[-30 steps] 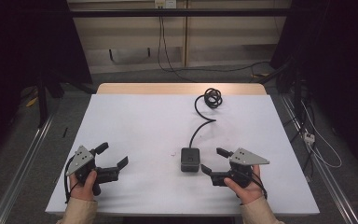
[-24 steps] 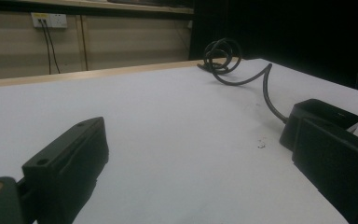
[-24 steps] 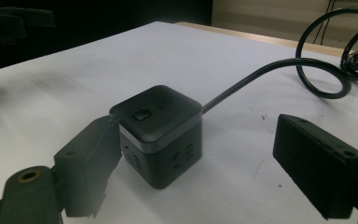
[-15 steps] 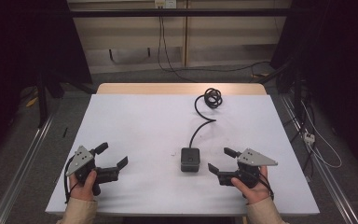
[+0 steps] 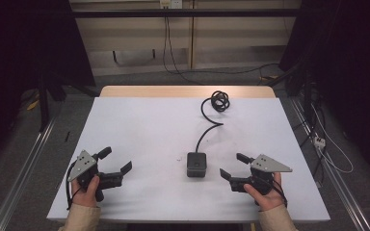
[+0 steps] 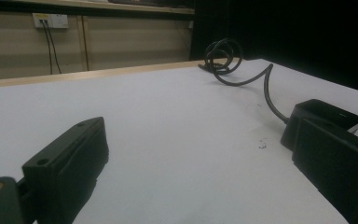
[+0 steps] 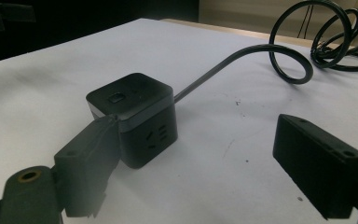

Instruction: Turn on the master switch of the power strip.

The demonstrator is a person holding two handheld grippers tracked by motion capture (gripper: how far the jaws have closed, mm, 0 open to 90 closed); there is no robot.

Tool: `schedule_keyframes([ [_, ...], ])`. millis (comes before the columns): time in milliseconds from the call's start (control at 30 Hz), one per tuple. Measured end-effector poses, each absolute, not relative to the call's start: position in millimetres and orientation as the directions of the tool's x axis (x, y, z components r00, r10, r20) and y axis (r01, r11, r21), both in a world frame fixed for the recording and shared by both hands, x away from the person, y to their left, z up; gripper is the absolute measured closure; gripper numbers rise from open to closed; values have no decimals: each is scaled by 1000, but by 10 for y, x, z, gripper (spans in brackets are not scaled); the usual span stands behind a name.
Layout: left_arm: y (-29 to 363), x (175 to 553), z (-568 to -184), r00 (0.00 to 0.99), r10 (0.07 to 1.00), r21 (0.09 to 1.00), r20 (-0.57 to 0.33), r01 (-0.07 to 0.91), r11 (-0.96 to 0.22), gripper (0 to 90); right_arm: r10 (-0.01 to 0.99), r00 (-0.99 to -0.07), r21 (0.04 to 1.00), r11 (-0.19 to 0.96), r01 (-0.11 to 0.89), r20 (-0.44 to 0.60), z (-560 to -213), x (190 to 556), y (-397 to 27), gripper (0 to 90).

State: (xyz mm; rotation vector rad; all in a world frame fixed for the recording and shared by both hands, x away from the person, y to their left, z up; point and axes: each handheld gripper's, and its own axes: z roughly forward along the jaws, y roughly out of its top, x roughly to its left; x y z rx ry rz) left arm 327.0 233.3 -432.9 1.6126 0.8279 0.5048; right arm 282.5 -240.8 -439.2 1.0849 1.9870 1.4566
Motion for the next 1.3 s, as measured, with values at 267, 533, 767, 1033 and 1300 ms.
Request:
schedule_keyframes([
  [267, 2335, 3269, -4330, 654, 748, 970, -115, 236, -58, 31, 811, -579, 934, 134, 331, 88, -4411, 2806, -2480, 153],
  [533, 2336, 3268, -4334, 653, 749, 969, -117, 239, -58, 32, 818, -568, 931, 133, 340, 91, -4436, 2791, -2545, 153],
  [767, 2329, 3269, -4342, 653, 748, 969, -117, 240, -59, 31, 821, -565, 931, 133, 339, 88, -4447, 2774, -2593, 153],
  [1033, 2326, 3265, -4348, 651, 749, 968, -120, 245, -58, 32, 831, -549, 927, 129, 351, 93, -4482, 2753, -2643, 153],
  [1300, 2321, 3271, -4357, 653, 749, 967, -113, 247, -69, 32, 844, -527, 914, 136, 382, 95, -4522, 2794, -2680, 150],
])
